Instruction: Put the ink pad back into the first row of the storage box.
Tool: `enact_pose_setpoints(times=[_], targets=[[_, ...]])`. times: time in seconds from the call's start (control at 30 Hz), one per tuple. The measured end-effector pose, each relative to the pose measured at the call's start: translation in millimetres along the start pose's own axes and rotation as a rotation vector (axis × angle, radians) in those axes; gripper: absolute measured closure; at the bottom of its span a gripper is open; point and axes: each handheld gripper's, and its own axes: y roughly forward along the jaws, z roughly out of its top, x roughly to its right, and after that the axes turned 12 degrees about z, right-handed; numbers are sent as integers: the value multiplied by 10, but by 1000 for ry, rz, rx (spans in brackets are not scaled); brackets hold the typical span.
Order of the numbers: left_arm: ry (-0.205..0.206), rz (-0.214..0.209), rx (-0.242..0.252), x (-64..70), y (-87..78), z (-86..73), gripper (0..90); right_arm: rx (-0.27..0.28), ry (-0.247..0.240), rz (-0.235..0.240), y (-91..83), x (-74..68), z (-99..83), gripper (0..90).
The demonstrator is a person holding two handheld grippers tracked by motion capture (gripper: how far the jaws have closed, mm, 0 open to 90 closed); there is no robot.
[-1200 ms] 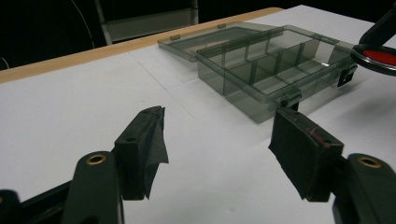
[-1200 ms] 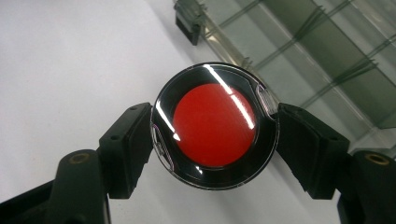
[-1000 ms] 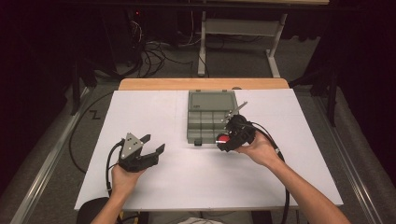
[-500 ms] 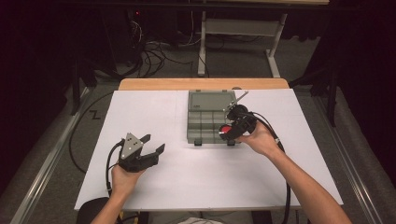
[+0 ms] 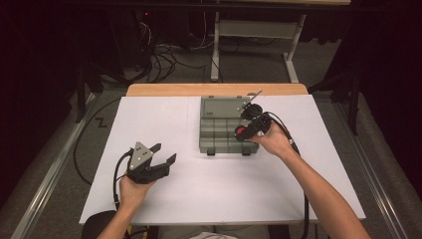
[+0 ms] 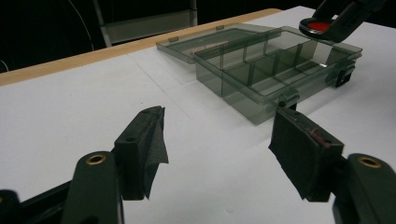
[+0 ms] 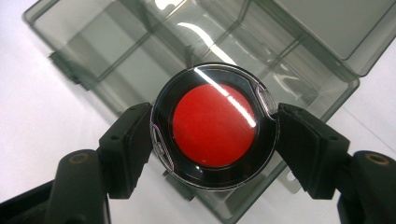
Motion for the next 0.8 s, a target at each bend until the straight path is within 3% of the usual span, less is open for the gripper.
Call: enact_pose_setpoints(times=[0.17,0.2,0.43,0.8], targets=[[2,-1,0,1,5,0,351,12,39,-14,3,88,54,312],[2,-1,0,1,5,0,351,15,24,-22,9,119,65,312],[-2,0,1,-8,1,-1,351,26,73,-42,57,231,108,312],[-5,-2,-2,-10,9,-3,352,37,103,-57,162,360,145,312]])
